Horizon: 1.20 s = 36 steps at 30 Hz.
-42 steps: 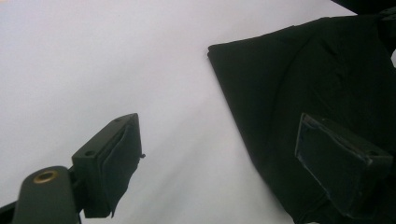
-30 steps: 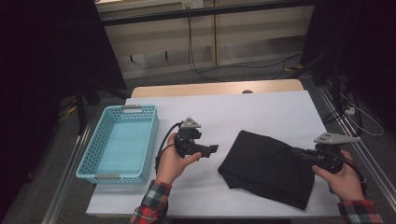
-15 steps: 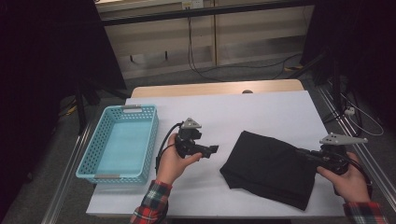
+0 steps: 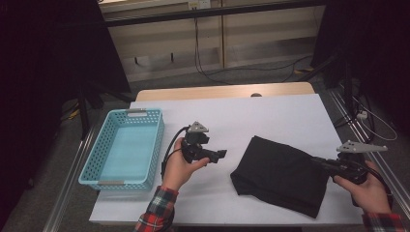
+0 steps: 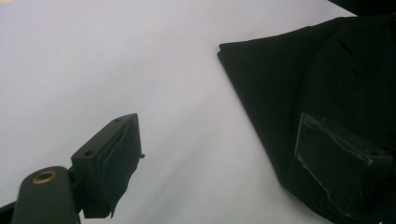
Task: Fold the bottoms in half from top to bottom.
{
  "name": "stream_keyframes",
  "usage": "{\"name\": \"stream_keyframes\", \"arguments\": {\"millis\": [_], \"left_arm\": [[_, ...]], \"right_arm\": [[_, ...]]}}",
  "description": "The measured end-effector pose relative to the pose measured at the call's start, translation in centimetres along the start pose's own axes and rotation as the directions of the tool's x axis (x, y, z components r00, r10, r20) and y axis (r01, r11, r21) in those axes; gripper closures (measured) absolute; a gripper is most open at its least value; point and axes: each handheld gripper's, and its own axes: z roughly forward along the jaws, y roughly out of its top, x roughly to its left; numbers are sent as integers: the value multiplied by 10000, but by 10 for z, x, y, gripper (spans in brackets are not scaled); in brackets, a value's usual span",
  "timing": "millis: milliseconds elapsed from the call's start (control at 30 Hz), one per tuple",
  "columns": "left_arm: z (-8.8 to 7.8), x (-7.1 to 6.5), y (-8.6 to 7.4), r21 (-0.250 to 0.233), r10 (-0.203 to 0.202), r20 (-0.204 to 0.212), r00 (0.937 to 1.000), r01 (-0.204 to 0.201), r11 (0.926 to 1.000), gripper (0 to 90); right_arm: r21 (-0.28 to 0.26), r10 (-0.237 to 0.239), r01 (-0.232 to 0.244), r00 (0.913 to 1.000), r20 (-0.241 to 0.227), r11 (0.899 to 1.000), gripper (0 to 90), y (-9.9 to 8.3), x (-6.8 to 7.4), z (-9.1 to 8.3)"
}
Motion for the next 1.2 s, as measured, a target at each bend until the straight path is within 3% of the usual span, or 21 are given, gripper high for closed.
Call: {"name": "stream_keyframes", "arguments": {"millis": [333, 567, 633, 700, 733, 867, 900, 1033, 1200], "left_arm": [[0, 1, 0, 65, 13, 15, 10000, -13, 10000, 144], [1, 0, 0, 38, 59, -11, 10000, -59, 10000, 144], [1, 0, 0, 75, 57, 1, 10000, -57, 10000, 144], [0, 0, 0, 69, 56, 1, 10000, -56, 10000, 144], [0, 0, 0, 67, 49, -6, 10000, -49, 10000, 144], [0, 0, 0, 56, 49, -15, 10000, -49, 10000, 144], [0, 0, 0, 64, 41, -16, 10000, -41, 10000, 144], [0, 0, -1, 96, 66, -18, 10000, -66, 9999, 144], [1, -1, -1, 101, 63, -19, 10000, -63, 9999, 144]], "right_arm": [[314, -18, 9, 9996, 282, 9995, 857, -8, -5, -4], [928, -339, 272, 9969, 705, 9953, 845, -14, -6, 7], [1039, -424, 342, 9961, 778, 9940, 795, -14, -6, 11], [1098, -489, 377, 9937, 1012, 9932, 657, -15, -7, 14], [1153, -436, 308, 9930, 1097, 9929, 630, -16, -8, 15], [1187, -166, 64, 9963, 848, 9929, 607, -17, -11, 18], [1224, -110, 3, 9962, 869, 9925, 615, -17, -11, 19], [1317, -242, 192, 9990, 363, 9911, 824, -17, -6, 21], [1437, -341, 308, 9992, 203, 9891, 848, -13, -3, 24]]}}
